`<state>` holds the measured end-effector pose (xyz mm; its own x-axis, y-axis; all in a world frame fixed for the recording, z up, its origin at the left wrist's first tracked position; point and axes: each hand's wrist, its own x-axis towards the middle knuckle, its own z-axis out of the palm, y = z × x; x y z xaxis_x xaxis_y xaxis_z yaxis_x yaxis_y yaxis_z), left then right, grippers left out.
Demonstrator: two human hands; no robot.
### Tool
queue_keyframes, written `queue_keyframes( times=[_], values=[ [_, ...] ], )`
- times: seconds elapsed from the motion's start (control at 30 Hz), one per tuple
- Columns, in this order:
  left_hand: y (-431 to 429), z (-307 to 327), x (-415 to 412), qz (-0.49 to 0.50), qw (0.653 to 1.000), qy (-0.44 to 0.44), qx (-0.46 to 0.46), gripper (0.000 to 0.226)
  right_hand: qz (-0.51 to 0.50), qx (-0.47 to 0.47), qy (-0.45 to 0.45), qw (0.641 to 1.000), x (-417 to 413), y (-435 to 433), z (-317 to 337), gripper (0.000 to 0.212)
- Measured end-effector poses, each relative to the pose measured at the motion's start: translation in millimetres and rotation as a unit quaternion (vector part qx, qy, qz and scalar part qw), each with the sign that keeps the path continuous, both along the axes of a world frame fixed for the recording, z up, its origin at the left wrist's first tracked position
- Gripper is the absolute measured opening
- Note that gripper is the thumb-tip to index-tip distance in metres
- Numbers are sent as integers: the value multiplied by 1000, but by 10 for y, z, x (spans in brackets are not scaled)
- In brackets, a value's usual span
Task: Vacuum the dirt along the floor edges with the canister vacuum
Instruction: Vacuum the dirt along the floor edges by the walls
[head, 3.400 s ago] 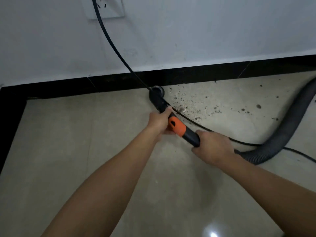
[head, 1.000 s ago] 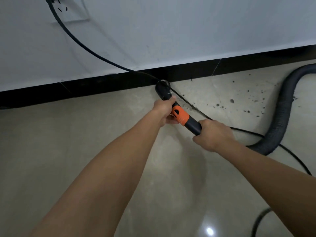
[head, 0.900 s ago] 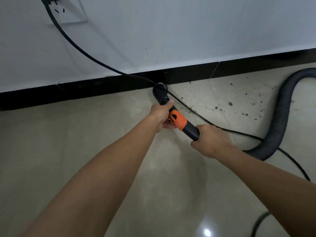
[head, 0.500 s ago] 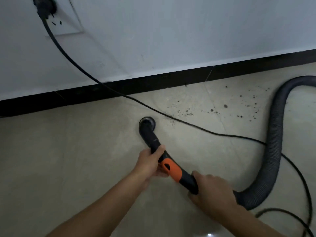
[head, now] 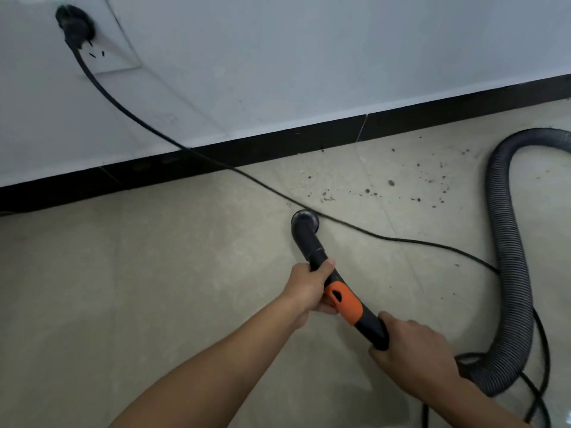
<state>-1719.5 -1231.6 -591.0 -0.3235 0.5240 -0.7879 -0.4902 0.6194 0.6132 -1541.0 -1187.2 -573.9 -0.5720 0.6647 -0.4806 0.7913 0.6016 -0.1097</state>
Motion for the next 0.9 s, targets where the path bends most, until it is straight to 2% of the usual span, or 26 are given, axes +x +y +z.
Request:
queue_keyframes(
  times=[0.13,0.27,0.47,0.6,0.7,0.83,0.9],
  values=[
    [296,-71,-157,-8,1000,22,13,36,-23,-7,25,999,-125,178,-48,16],
    [699,-50,-333,31,997,65,23,41,-69,-7,54,996,-395,388,-72,14],
    [548,-100,-168,-47,999,23,12,43,-61,-8,34,998,-118,287,-51,13],
    [855,-104,-366,5,998,51,35,46,-79,-6,47,996,-395,515,-59,12],
    [585,-128,-407,55,996,62,20,44,-46,-19,50,998,-424,383,-22,15],
    [-137,-208,-248,75,994,68,-26,38,53,-19,18,998,-320,37,-87,22],
    [-42,-285,-382,83,992,99,-11,40,38,-21,28,999,-453,99,-143,22]
  ],
)
